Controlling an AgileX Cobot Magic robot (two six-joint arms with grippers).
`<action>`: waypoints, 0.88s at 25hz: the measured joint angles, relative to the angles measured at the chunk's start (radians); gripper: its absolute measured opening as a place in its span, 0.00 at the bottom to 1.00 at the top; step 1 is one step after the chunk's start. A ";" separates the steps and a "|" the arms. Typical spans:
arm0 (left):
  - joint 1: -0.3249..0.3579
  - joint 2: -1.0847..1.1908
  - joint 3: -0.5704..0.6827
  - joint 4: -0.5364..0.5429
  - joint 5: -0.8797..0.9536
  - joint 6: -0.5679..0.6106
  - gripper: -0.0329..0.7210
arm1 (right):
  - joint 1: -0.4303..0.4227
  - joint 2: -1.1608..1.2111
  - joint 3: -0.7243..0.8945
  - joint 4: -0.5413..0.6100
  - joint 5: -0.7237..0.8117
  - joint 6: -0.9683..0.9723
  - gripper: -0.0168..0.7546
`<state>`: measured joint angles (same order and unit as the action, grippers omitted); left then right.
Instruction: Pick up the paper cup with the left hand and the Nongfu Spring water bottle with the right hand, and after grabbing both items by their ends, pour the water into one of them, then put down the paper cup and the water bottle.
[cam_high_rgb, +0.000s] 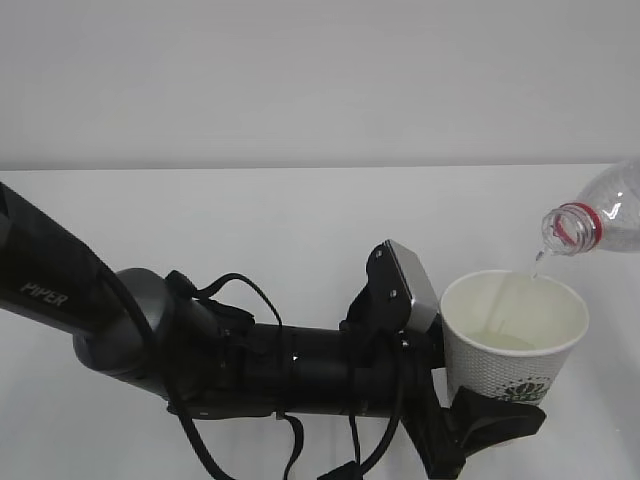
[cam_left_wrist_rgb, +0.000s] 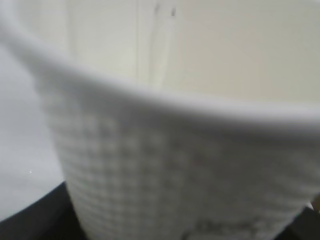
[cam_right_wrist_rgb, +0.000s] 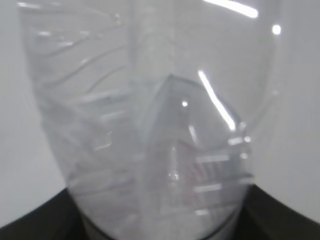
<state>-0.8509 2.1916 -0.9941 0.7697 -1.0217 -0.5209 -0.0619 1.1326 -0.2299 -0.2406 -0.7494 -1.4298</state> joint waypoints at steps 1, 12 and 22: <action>0.000 0.000 0.000 0.000 0.000 0.000 0.76 | 0.000 0.000 0.000 0.000 0.000 0.000 0.58; 0.000 0.000 0.000 0.000 0.000 0.000 0.76 | 0.000 0.000 0.000 0.000 0.000 0.000 0.58; 0.000 0.000 0.000 0.000 0.000 0.000 0.76 | 0.000 0.000 0.000 0.000 0.000 -0.005 0.58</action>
<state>-0.8509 2.1916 -0.9941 0.7697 -1.0217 -0.5209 -0.0619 1.1326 -0.2299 -0.2406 -0.7494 -1.4344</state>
